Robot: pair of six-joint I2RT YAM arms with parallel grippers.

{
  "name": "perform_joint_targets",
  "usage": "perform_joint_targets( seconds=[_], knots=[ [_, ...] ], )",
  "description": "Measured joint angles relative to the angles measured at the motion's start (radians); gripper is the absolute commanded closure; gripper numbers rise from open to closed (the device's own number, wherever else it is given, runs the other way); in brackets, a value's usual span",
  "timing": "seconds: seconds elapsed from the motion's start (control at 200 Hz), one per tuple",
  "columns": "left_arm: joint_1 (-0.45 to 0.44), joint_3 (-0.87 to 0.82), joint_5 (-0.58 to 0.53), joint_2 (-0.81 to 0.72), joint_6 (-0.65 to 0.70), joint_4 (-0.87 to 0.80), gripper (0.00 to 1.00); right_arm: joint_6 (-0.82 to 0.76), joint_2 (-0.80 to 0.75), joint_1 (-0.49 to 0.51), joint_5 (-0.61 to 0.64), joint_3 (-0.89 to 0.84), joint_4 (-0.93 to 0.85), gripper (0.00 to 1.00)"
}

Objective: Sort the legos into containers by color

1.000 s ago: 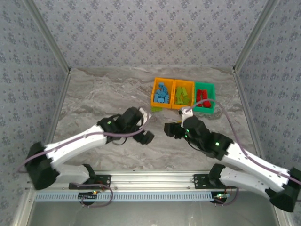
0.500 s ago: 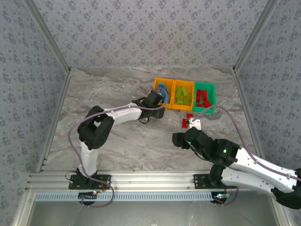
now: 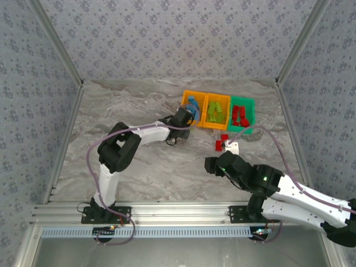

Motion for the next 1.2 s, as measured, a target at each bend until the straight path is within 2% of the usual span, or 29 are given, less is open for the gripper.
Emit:
perform_joint_targets(
  seconds=[0.325,0.59,0.645,0.76,0.829,0.999,1.199],
  knots=[
    [-0.001,-0.065,0.026,-0.037,-0.004,0.039,0.91,0.015,0.000,0.006,0.000,-0.001,0.000,0.25],
    [-0.035,-0.301,0.048,-0.236,-0.003,-0.005,0.91,0.026,0.000,0.018,0.000,-0.007,0.000,0.24],
    [-0.047,-0.359,0.048,-0.295,0.001,-0.031,0.85,0.026,0.000,0.020,0.000,-0.007,0.000,0.24],
    [-0.062,-0.448,0.035,-0.411,0.004,-0.072,0.51,0.026,0.000,0.024,0.001,-0.007,0.001,0.24],
    [-0.061,-0.466,0.022,-0.461,0.002,-0.087,0.39,0.026,0.000,0.025,0.003,-0.008,0.003,0.24],
    [-0.090,-0.459,-0.048,-0.497,-0.080,-0.099,0.31,0.031,0.000,0.031,0.007,-0.009,0.003,0.24],
    [-0.214,-0.282,-0.227,-0.377,-0.415,-0.286,0.30,0.048,-0.002,0.037,0.016,-0.022,-0.005,0.22]
  ],
)
